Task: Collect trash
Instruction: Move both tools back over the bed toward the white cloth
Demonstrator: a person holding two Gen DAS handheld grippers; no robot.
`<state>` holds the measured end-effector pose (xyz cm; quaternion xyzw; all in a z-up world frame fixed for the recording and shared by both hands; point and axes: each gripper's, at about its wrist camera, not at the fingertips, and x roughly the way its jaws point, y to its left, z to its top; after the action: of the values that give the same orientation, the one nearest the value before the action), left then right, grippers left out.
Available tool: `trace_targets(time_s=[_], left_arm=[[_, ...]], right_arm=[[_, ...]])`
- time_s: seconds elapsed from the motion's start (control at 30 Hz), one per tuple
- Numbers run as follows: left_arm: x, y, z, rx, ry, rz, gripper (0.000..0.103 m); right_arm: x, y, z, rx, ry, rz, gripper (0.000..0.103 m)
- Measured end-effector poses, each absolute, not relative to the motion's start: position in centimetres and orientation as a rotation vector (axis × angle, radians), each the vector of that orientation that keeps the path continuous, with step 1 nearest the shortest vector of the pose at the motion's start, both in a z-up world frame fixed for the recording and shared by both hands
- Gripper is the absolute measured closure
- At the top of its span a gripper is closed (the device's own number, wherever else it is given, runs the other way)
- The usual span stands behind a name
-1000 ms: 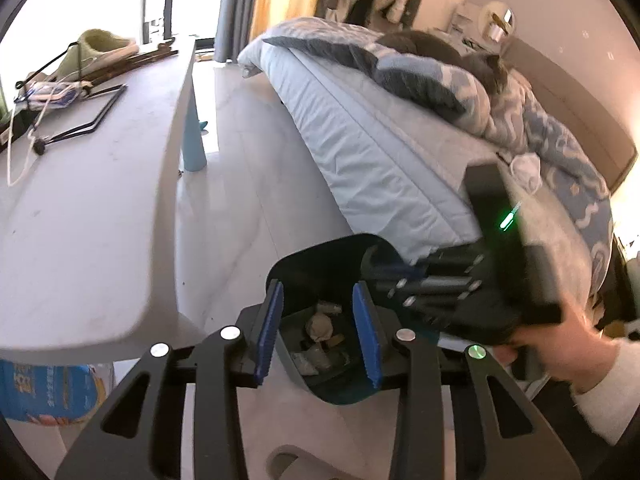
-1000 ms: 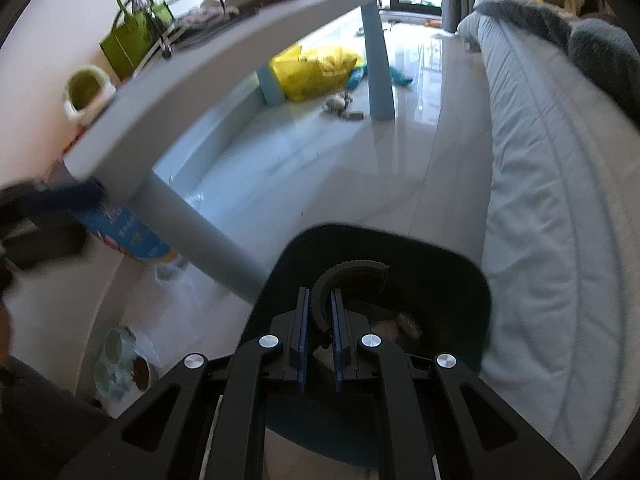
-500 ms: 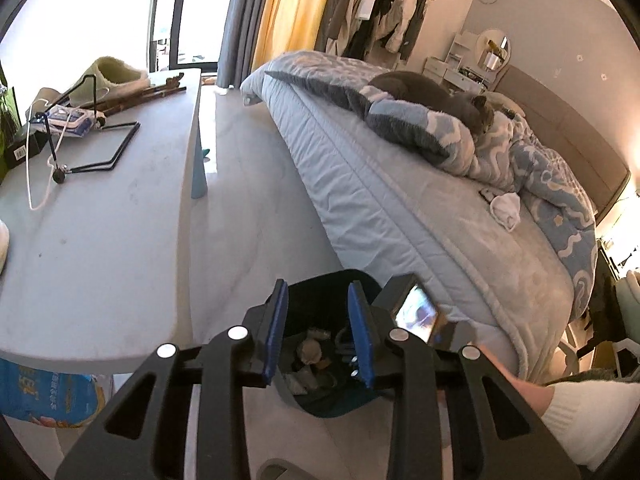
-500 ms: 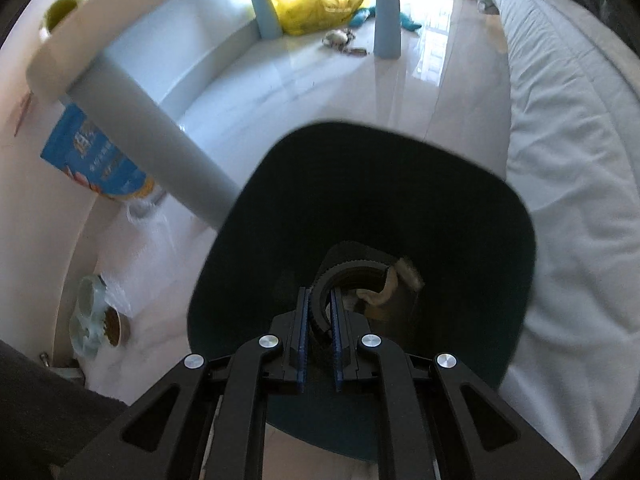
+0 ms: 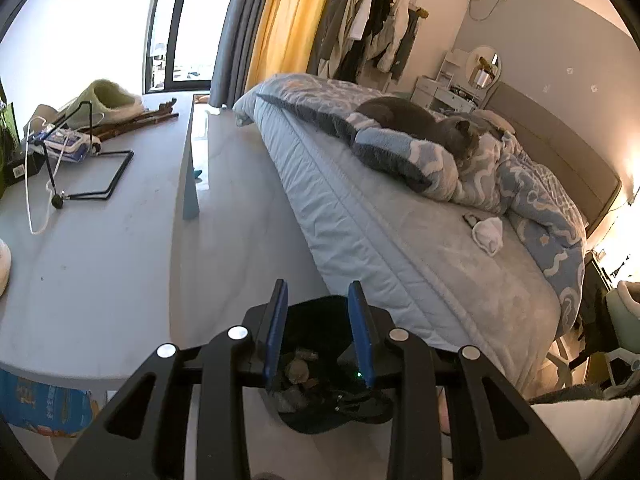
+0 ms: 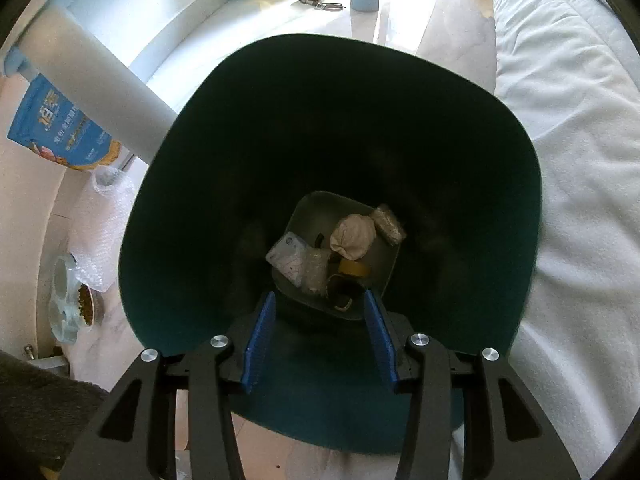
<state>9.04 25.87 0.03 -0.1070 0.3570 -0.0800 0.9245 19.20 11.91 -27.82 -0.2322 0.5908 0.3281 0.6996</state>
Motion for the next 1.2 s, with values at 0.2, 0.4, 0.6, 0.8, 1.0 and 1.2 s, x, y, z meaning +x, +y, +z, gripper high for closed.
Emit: trace_targets(time_s=[0.2,0.4,0.6,0.8,1.0,1.2], left_arm=[[9.3,24.6,1.2,-0.205,0.705,-0.166,0.067],[9.9,22.9,1.8,-0.189,0.695,-0.166,0.066],[10.7,21.4,2.5,-0.166,0.682,-0.16,0.061],[11.8,19.7,2.9,-0.154,0.679,-0.17,0.054],[13.0,17.6,3.1,-0.137,0.678,-0.186,0.049],[14.1,15.4,3.0,-0.111,0.683,-0.204,0.044]], right_arm=[[19.1,11.5,-25.5,-0.477,1.272,0.768,0.056],[18.9,11.1,-21.3,-0.436,1.175,0.828,0.056],[18.9,9.7,-17.4,-0.381,1.084,0.895,0.056],[19.4,7.6,-14.5,-0.344,1.011,0.911,0.054],[20.8,5.0,-11.4,-0.312,0.931,0.894,0.048],[22.4,1.4,-9.1,-0.266,0.872,0.847,0.045]])
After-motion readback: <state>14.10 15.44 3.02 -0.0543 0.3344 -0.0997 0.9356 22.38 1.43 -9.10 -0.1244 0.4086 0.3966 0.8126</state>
